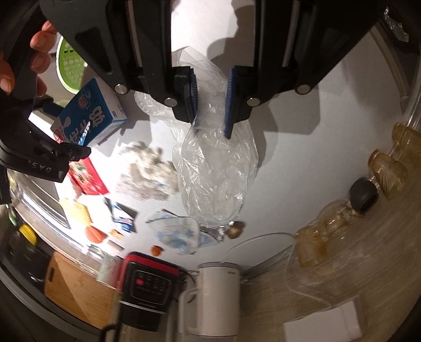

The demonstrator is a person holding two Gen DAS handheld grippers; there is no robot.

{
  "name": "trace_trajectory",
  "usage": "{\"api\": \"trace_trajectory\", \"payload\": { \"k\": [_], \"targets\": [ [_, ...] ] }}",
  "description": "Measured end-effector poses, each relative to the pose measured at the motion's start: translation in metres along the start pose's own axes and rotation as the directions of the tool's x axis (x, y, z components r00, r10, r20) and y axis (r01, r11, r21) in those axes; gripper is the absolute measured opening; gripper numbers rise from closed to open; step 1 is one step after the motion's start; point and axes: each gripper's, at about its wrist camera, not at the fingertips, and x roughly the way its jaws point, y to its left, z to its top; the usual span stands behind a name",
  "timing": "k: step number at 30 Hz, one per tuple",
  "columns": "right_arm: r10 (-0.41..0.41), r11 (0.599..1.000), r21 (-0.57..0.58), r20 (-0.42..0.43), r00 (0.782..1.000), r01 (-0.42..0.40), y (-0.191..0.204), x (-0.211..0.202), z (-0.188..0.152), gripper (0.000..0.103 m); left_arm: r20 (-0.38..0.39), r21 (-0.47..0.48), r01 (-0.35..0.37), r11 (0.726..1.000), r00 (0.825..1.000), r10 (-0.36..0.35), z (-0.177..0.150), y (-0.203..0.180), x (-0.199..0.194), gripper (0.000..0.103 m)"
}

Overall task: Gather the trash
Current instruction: 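Carry both items over the green basket and open both grippers to drop them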

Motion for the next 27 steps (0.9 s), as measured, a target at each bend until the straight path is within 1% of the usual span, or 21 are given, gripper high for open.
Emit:
{"api": "trace_trajectory", "payload": {
  "k": [2, 4, 6, 8, 11, 13, 14, 16, 18, 20, 22, 23, 24, 25, 27],
  "targets": [
    [0.006, 0.999, -0.05, 0.036, 0.999, -0.004, -0.024, -0.022, 0.002, 0.078, 0.0, 0.04, 0.035, 0.999, 0.999, -0.035, -0.006, -0.02, -0.012, 0.017],
    [-0.007, 0.996, -0.085, 0.082, 0.997, 0.014, -0.054, -0.045, 0.005, 0.078, -0.016, 0.073, 0.103, 0.992, 0.995, -0.102, -0.014, -0.045, -0.023, 0.017],
    [-0.037, 0.992, -0.119, 0.126, 0.991, 0.052, -0.084, -0.065, 0.009, 0.077, -0.054, 0.109, 0.187, 0.976, 0.982, -0.182, -0.024, -0.074, -0.029, 0.017],
    [-0.075, 0.984, -0.148, 0.166, 0.983, 0.1, -0.116, -0.083, 0.01, 0.077, -0.099, 0.152, 0.257, 0.954, 0.965, -0.244, -0.036, -0.104, -0.032, 0.017],
    [-0.14, 0.966, -0.184, 0.217, 0.966, 0.182, -0.158, -0.101, 0.01, 0.077, -0.162, 0.22, 0.341, 0.914, 0.937, -0.31, -0.06, -0.153, -0.032, 0.017],
    [-0.16, 0.958, -0.199, 0.221, 0.962, 0.205, -0.182, -0.106, 0.012, 0.077, -0.22, 0.23, 0.402, 0.886, 0.909, -0.355, -0.078, -0.182, -0.024, 0.017],
    [-0.164, 0.956, -0.207, 0.214, 0.963, 0.209, -0.193, -0.106, 0.014, 0.077, -0.243, 0.227, 0.416, 0.88, 0.9, -0.363, -0.085, -0.192, -0.019, 0.017],
    [-0.173, 0.949, -0.227, 0.201, 0.964, 0.218, -0.212, -0.104, 0.016, 0.077, -0.299, 0.23, 0.439, 0.869, 0.881, -0.366, -0.103, -0.213, -0.002, 0.023],
    [-0.173, 0.943, -0.256, 0.171, 0.97, 0.213, -0.225, -0.099, 0.021, 0.077, -0.333, 0.226, 0.419, 0.879, 0.881, -0.335, -0.121, -0.231, 0.012, 0.041],
    [-0.166, 0.934, -0.294, 0.144, 0.976, 0.202, -0.235, -0.093, 0.025, 0.077, -0.354, 0.205, 0.399, 0.894, 0.882, -0.313, -0.13, -0.239, 0.02, 0.048],
    [-0.147, 0.924, -0.339, 0.117, 0.982, 0.178, -0.242, -0.089, 0.027, 0.077, -0.364, 0.168, 0.382, 0.909, 0.881, -0.302, -0.134, -0.243, 0.02, 0.053],
    [-0.136, 0.916, -0.364, 0.104, 0.985, 0.165, -0.244, -0.087, 0.029, 0.077, -0.359, 0.154, 0.366, 0.918, 0.886, -0.293, -0.134, -0.243, 0.019, 0.058],
    [-0.127, 0.908, -0.39, 0.092, 0.988, 0.153, -0.244, -0.084, 0.03, 0.077, -0.344, 0.139, 0.347, 0.927, 0.895, -0.284, -0.132, -0.242, 0.015, 0.062],
    [-0.114, 0.897, -0.42, 0.075, 0.991, 0.135, -0.245, -0.081, 0.031, 0.077, -0.327, 0.127, 0.33, 0.935, 0.904, -0.275, -0.129, -0.24, 0.009, 0.064],
    [-0.087, 0.875, -0.475, 0.038, 0.995, 0.095, -0.244, -0.075, 0.03, 0.077, -0.287, 0.107, 0.277, 0.955, 0.928, -0.237, -0.122, -0.235, -0.003, 0.069]
  ]
}}
